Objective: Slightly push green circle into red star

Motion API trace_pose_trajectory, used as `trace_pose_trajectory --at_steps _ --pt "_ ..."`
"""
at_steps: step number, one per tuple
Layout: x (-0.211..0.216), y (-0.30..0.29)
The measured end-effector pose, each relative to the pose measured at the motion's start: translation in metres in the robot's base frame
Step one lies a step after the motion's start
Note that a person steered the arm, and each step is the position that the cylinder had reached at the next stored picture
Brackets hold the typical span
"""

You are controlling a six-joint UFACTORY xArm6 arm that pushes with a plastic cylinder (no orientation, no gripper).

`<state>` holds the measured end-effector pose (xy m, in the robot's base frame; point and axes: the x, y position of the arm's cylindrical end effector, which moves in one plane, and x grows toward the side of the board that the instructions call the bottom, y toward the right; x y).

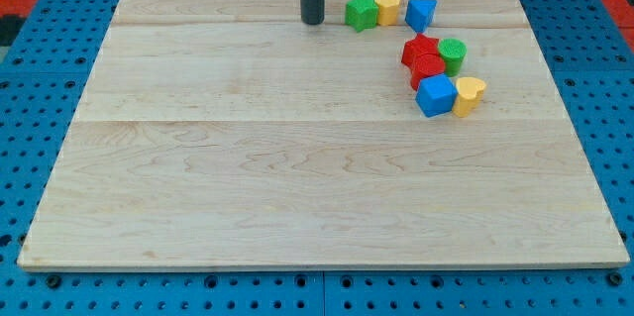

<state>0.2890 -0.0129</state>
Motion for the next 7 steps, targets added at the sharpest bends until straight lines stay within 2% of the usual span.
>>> trace_pose_trajectory --at_steps 2,3,4,5,7 --pt "0.166 0.046" --pt "0.195 0.098" --pt "0.169 0.172" --pt "0.176 0.236" --pt "0.117 0.218"
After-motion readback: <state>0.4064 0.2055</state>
